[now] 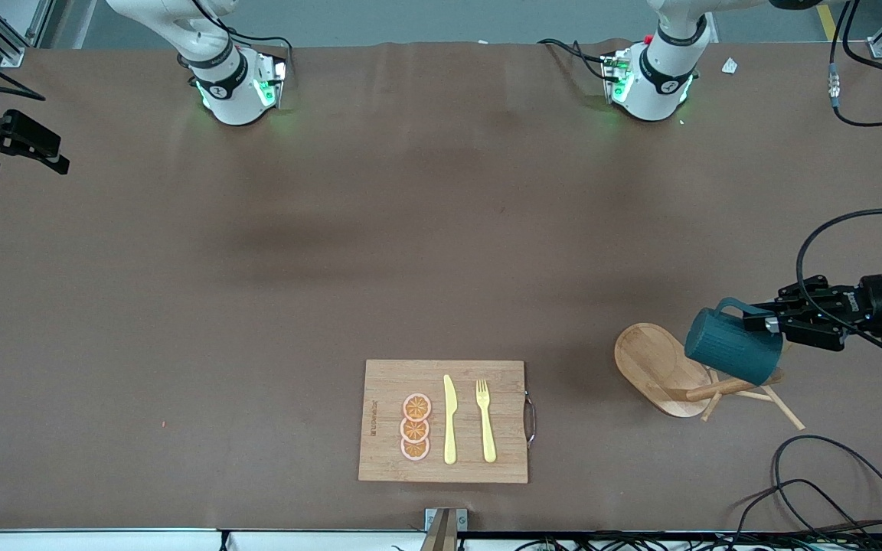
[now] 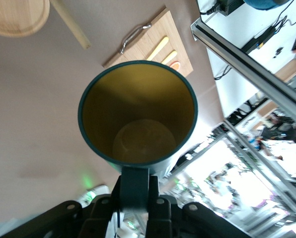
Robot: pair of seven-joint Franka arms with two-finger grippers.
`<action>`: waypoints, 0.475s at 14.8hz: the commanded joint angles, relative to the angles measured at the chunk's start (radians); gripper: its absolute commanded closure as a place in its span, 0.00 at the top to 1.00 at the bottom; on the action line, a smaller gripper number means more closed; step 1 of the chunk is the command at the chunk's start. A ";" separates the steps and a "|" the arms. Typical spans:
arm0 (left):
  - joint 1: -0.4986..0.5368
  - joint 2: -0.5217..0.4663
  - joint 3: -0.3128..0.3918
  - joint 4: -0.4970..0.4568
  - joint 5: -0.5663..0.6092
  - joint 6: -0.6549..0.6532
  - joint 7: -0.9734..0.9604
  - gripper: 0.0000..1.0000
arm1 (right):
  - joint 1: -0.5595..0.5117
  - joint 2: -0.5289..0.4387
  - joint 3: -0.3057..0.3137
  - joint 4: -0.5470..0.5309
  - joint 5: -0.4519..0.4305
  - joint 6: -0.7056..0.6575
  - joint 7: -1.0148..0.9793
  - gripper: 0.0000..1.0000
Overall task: Pass cup and hang on rack
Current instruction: 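Lower the mug handle onto a rack peg with the left gripper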
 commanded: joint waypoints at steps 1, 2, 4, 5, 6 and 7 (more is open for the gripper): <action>0.000 0.015 -0.005 0.014 -0.072 -0.016 -0.095 0.00 | -0.008 -0.029 0.002 -0.026 0.015 0.001 -0.003 1.00; 0.000 0.032 -0.005 0.014 -0.080 -0.025 -0.115 0.00 | -0.009 -0.029 0.001 -0.026 0.014 0.000 -0.005 1.00; 0.009 0.058 -0.005 0.014 -0.112 -0.047 -0.140 0.00 | -0.009 -0.029 0.001 -0.026 0.003 -0.002 -0.011 1.00; 0.012 0.071 -0.005 0.014 -0.127 -0.053 -0.155 0.00 | -0.009 -0.029 -0.001 -0.026 0.000 0.000 -0.015 1.00; 0.014 0.083 -0.005 0.014 -0.134 -0.054 -0.174 0.00 | -0.008 -0.029 -0.001 -0.026 -0.005 0.000 -0.017 1.00; 0.011 0.088 -0.005 0.014 -0.134 -0.056 -0.188 0.00 | -0.008 -0.029 0.001 -0.026 -0.015 -0.002 -0.017 1.00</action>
